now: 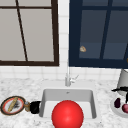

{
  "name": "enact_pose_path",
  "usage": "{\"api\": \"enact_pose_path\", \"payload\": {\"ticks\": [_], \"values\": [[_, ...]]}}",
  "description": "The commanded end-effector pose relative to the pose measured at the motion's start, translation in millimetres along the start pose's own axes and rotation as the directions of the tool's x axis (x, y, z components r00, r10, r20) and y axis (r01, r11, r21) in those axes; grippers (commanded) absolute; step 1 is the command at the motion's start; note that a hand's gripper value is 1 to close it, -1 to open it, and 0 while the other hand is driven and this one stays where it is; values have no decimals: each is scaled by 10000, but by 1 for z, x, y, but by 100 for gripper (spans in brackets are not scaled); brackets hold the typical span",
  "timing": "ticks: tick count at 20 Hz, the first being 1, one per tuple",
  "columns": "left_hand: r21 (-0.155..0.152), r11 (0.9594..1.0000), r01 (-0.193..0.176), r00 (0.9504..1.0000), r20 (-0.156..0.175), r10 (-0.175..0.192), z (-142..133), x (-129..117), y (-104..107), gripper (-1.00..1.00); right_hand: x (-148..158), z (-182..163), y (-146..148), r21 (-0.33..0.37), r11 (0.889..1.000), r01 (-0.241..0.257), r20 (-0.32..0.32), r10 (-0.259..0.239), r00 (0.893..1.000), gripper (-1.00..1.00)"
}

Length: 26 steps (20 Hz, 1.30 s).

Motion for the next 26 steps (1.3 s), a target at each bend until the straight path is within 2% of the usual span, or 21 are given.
{"api": "enact_pose_path", "payload": {"ticks": [1,2,5,10,15,18,21,23,26], "values": [[0,10000,0,10000,0,0,0,0,0,0,6,8,-11,-259,9990,376,-907,-398,9951,-100],[0,10000,0,10000,0,0,0,0,0,0,7,8,-12,-351,9992,213,-1093,-251,9937,-100],[0,10000,0,10000,0,0,0,0,0,0,14,9,-16,-621,9980,112,-1628,-212,9864,-100],[0,10000,0,10000,0,0,0,0,0,0,21,13,-17,-314,9995,83,-2500,-159,9681,-100],[0,10000,0,10000,0,0,0,0,0,0,28,17,-23,-5,9987,515,-2942,-494,9545,-100],[0,10000,0,10000,0,0,0,0,0,0,33,16,-18,-409,9987,314,-3210,-429,9461,-100],[0,10000,0,10000,0,0,0,0,0,0,38,17,-16,-333,9992,234,-3650,-339,9304,-100],[0,10000,0,10000,0,0,0,0,0,0,41,18,-15,-384,9992,-72,-3959,-86,9183,-100],[0,10000,0,10000,0,0,0,0,0,0,46,18,-12,-457,9986,-254,-4342,30,9008,-100]]}}
